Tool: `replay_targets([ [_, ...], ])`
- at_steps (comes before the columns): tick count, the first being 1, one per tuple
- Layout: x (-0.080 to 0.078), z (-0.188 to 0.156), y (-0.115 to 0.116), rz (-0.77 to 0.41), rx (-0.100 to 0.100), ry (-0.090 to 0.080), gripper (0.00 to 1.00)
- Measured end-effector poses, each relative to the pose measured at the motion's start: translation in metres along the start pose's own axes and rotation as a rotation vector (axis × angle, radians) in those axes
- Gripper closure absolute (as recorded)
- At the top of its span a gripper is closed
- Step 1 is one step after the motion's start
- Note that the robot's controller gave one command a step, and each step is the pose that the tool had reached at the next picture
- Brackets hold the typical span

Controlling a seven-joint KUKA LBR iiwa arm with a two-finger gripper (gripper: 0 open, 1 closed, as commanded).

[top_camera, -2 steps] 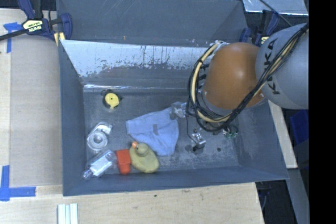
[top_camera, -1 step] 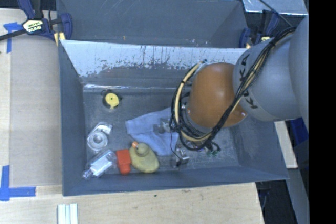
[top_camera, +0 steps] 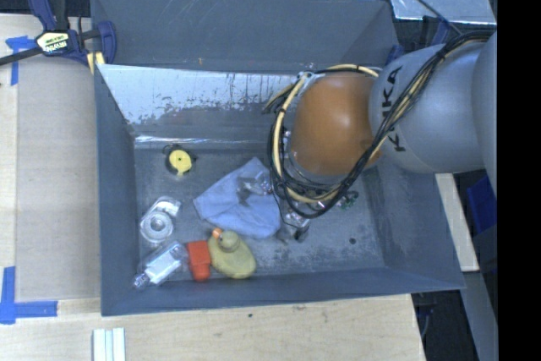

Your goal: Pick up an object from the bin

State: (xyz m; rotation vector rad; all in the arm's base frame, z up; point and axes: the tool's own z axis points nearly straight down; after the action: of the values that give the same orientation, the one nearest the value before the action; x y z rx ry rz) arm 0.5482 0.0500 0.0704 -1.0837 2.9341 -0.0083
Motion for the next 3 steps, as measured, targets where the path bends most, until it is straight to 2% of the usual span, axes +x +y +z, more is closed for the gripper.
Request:
replay_targets([
  [1,0.0042,-0.0013,0.0423,0.526,-0.008,0.011,1.00],
  [3,0.0048,-0.0040,0.0426,0.525,-0.008,0.013,1.00],
])
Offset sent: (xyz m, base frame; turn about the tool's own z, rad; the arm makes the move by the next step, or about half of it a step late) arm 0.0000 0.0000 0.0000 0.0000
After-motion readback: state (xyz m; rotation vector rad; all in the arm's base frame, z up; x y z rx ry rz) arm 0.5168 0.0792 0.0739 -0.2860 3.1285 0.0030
